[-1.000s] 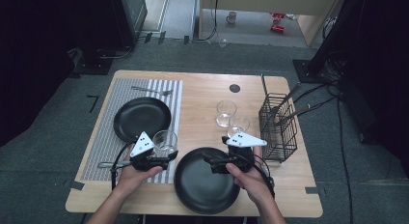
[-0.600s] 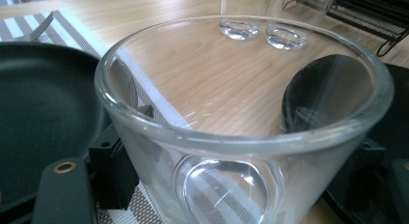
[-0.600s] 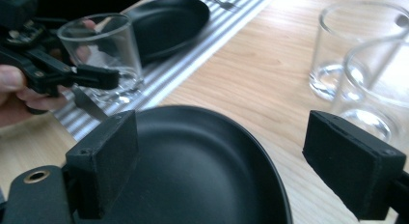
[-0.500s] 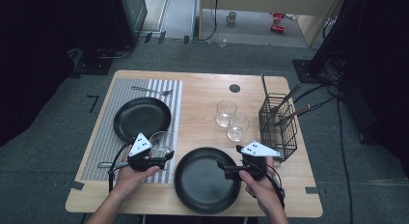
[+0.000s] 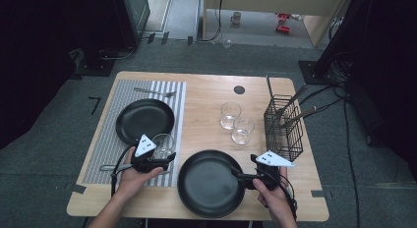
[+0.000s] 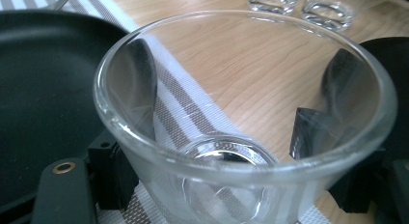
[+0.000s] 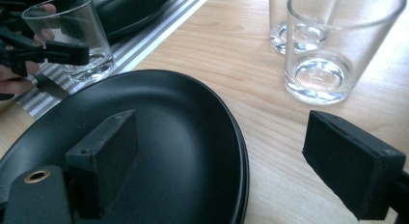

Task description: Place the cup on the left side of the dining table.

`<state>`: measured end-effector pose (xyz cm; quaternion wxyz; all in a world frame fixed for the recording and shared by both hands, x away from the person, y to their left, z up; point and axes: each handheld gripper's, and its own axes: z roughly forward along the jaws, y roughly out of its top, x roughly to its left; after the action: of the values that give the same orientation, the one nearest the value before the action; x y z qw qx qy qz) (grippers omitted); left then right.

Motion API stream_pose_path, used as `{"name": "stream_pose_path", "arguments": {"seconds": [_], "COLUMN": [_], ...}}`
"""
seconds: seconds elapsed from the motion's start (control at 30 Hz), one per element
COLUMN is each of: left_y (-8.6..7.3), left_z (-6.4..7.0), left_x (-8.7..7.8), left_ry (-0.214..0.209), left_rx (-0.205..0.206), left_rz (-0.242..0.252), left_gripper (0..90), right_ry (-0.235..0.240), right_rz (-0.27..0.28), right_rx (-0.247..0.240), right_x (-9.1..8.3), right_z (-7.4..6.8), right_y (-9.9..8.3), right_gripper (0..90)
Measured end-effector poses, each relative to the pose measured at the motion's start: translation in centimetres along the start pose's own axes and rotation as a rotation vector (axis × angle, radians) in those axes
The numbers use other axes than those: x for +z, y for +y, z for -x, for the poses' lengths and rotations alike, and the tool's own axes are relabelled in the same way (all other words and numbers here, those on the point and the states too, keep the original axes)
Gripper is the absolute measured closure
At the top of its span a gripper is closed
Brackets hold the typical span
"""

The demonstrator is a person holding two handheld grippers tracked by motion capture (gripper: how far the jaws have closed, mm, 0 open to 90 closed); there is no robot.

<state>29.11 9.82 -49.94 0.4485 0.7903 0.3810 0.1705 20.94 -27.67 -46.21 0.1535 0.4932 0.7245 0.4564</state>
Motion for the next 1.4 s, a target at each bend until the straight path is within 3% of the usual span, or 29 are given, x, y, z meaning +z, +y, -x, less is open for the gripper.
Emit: {"name": "stream_pose_path", "arguments": {"seconds": [0.27, 0.37, 0.47, 0.67, 0.93, 1.4], "left_y": [-0.1, 0.0, 0.2, 0.8, 0.8, 0.9], "left_z": [-0.4, -0.2, 0.1, 0.4, 0.3, -0.1], "left_x": [0.4, 0.4, 0.4, -0.6, -0.6, -0.3], "left_ry": [0.019, 0.029, 0.037, 0.062, 0.064, 0.083], "left_rx": [-0.015, 0.020, 0.017, 0.041, 0.065, 0.054], "left_rz": [-0.027, -0.044, -0.047, -0.027, -0.026, -0.019], "left_gripper": [20.7, 20.3, 19.6, 17.1, 19.8, 19.9], "right_ry": [-0.031, -0.036, -0.046, -0.065, -0.088, -0.136], "right_rz": [-0.015, -0.017, -0.021, -0.035, -0.040, -0.054], "right_rx": [0.006, 0.006, 0.004, -0.004, 0.020, 0.020], "right_x": [-0.5, -0.8, -0.9, -1.3, -2.1, -4.0], "right_z": [0.9, 1.2, 1.4, 1.8, 2.8, 5.4], "right_y": [-1.0, -1.4, -1.7, -2.6, -3.4, -5.0], "right_gripper": [12.2, 12.3, 12.4, 12.5, 12.5, 12.7]}}
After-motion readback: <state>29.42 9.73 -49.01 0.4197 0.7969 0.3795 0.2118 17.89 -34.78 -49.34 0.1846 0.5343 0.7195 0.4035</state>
